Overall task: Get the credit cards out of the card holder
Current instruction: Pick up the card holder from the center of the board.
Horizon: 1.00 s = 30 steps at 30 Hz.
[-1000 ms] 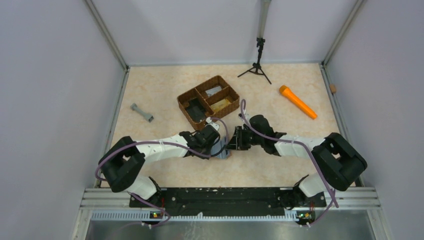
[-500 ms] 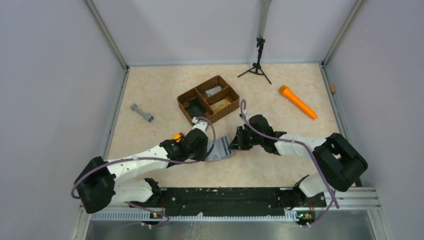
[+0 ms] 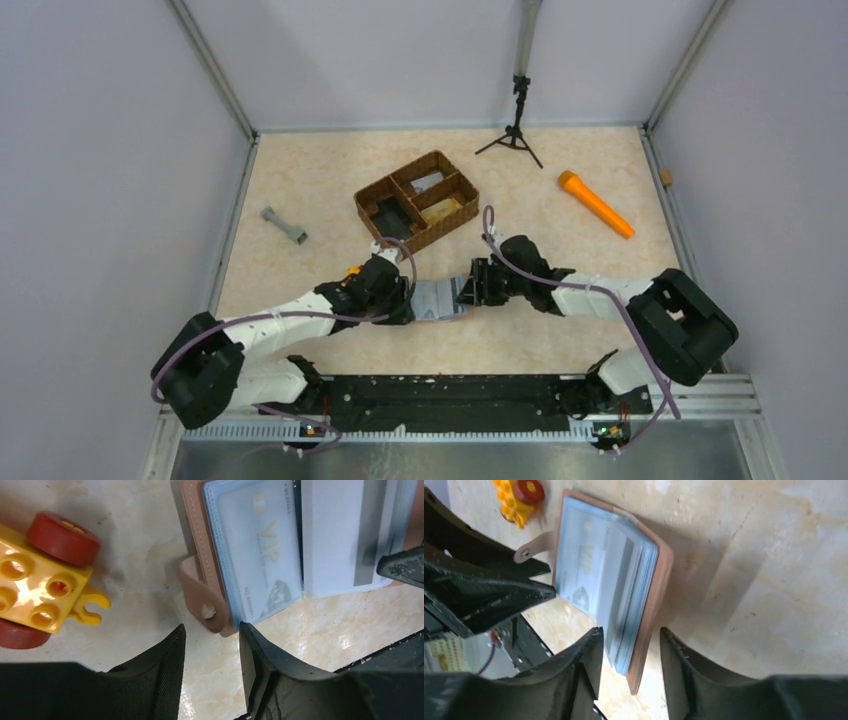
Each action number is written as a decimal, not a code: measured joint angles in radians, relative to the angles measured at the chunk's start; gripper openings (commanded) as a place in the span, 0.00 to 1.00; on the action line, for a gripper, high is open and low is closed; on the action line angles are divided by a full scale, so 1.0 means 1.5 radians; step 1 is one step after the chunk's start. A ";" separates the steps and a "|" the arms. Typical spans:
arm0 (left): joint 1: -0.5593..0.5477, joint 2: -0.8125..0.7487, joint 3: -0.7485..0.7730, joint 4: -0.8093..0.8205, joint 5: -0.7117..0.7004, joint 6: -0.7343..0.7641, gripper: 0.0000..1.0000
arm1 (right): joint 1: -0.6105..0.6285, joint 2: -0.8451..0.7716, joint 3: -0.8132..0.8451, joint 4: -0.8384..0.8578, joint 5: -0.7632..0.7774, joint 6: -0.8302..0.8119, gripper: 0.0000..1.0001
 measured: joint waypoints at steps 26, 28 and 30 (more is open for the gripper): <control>0.006 0.021 0.010 0.043 0.097 -0.003 0.39 | 0.000 0.038 -0.043 0.127 -0.038 0.080 0.06; 0.006 -0.018 0.010 0.035 0.097 -0.003 0.39 | 0.000 0.001 -0.045 0.100 -0.023 0.073 0.03; 0.006 -0.054 0.010 0.026 0.099 -0.003 0.40 | 0.000 -0.039 -0.046 0.080 -0.013 0.067 0.02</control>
